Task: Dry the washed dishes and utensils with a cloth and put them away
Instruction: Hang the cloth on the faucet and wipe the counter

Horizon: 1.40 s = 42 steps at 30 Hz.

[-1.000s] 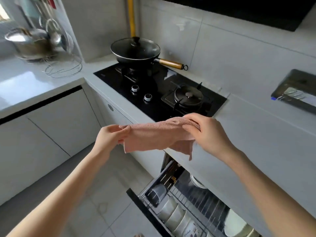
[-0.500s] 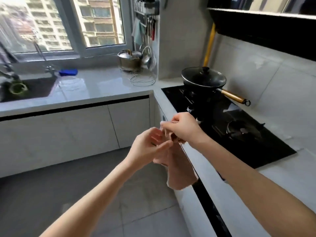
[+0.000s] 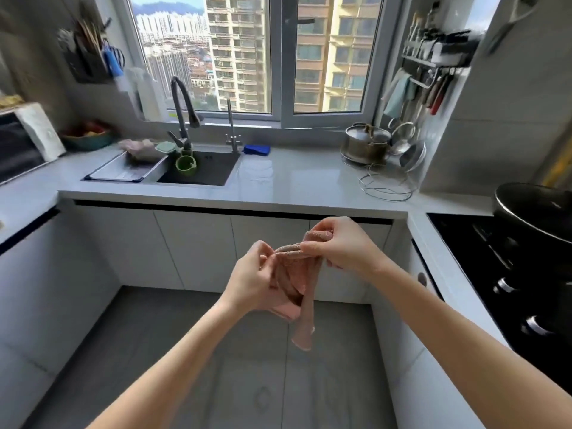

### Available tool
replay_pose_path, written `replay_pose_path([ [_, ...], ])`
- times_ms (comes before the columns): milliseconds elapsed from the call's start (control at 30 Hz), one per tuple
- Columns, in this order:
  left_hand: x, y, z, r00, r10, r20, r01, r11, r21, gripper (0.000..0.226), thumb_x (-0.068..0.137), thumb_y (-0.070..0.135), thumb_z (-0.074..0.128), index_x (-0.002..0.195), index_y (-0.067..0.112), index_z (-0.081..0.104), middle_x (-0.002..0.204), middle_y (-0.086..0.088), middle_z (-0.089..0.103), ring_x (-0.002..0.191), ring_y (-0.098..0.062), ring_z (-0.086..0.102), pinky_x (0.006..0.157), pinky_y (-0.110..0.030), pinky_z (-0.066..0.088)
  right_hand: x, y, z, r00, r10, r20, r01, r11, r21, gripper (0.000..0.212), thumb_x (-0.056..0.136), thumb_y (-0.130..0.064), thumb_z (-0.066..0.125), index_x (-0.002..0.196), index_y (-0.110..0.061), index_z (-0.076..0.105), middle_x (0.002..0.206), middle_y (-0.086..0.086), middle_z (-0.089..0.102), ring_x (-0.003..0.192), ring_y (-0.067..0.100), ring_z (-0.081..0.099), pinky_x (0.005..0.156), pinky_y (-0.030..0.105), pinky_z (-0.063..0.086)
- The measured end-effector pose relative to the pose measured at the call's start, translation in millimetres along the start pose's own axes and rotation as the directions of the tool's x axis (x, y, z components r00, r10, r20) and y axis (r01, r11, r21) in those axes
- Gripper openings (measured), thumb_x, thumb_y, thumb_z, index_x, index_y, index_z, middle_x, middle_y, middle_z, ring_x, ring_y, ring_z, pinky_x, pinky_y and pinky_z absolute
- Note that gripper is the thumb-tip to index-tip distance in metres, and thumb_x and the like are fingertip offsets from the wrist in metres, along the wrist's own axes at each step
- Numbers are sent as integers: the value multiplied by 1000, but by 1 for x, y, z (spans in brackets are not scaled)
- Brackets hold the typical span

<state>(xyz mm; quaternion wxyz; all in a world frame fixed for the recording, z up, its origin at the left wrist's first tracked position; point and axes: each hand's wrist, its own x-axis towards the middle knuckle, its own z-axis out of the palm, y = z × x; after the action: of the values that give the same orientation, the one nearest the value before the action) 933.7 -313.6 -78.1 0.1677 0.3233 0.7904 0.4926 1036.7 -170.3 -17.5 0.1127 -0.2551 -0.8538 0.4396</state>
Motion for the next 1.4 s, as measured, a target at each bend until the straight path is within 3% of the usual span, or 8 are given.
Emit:
replay_pose_path([
  [167, 92, -13, -84, 979, -195, -61, 180, 966, -188, 14, 99, 14, 44, 85, 11, 49, 89, -14, 61, 69, -25, 67, 60, -41, 59, 97, -31, 57, 986, -130, -102, 87, 932, -350, 31, 90, -49, 56, 100, -23, 70, 95, -9, 69, 93, 10, 60, 76, 29, 45],
  [300, 160, -23, -123, 958, -281, -52, 258, 928, -271, 10, 96, 14, 48, 90, 10, 54, 98, -15, 64, 92, -28, 66, 83, -48, 56, 164, -56, 102, 995, -99, 34, 95, 992, 88, 55, 90, -56, 51, 86, -5, 69, 69, 2, 65, 63, 19, 61, 64, 35, 48],
  [400, 201, -32, -146, 944, -318, -87, 284, 919, -274, 9, 95, 12, 50, 89, 10, 56, 97, -15, 66, 93, -28, 66, 85, -45, 55, 202, -65, 127, 960, -153, 236, 104, 973, 207, 44, 82, -59, 61, 103, -21, 70, 91, -3, 73, 84, 15, 68, 77, 34, 53],
  [600, 288, -58, -188, 941, -334, -50, 304, 901, -311, 8, 95, 5, 50, 91, 3, 57, 61, -5, 69, 57, -15, 68, 54, -26, 58, 304, -77, 143, 972, -191, 134, 217, 951, -218, 19, 91, -39, 58, 100, -32, 74, 99, -6, 74, 97, 16, 64, 91, 39, 48],
  [700, 340, -72, -209, 949, -309, -53, 281, 913, -295, 6, 95, 10, 53, 93, 6, 58, 74, -6, 66, 64, -14, 64, 57, -23, 55, 371, -85, 147, 942, -319, 105, 336, 908, -251, 19, 93, -29, 58, 99, -26, 76, 103, -8, 73, 98, 15, 63, 88, 33, 46],
  [1033, 513, -126, -257, 998, -68, -6, 62, 935, -348, 81, 57, 50, 81, 129, 28, 53, 135, 5, 55, 130, -12, 44, 111, -41, 32, 581, -152, 125, 821, -559, 118, 558, 829, 48, 26, 96, -8, 50, 80, -27, 52, 74, -15, 52, 69, -4, 50, 63, 11, 38],
  [1267, 615, -177, -286, 994, -98, 49, 107, 965, -241, 59, 58, 44, 81, 113, 39, 60, 121, 11, 64, 123, -6, 50, 109, -42, 35, 704, -203, 113, 891, -454, -6, 423, 825, 375, 20, 93, -26, 55, 90, -8, 62, 81, 8, 59, 76, 19, 55, 68, 36, 46],
  [1400, 672, -204, -317, 993, -68, 100, 97, 940, -328, 59, 64, 41, 77, 114, 15, 62, 109, -1, 70, 104, -14, 63, 88, -35, 49, 774, -225, 126, 961, -272, -42, 246, 777, 580, 18, 98, -19, 51, 97, -7, 65, 88, 13, 65, 82, 22, 63, 84, 45, 54],
])
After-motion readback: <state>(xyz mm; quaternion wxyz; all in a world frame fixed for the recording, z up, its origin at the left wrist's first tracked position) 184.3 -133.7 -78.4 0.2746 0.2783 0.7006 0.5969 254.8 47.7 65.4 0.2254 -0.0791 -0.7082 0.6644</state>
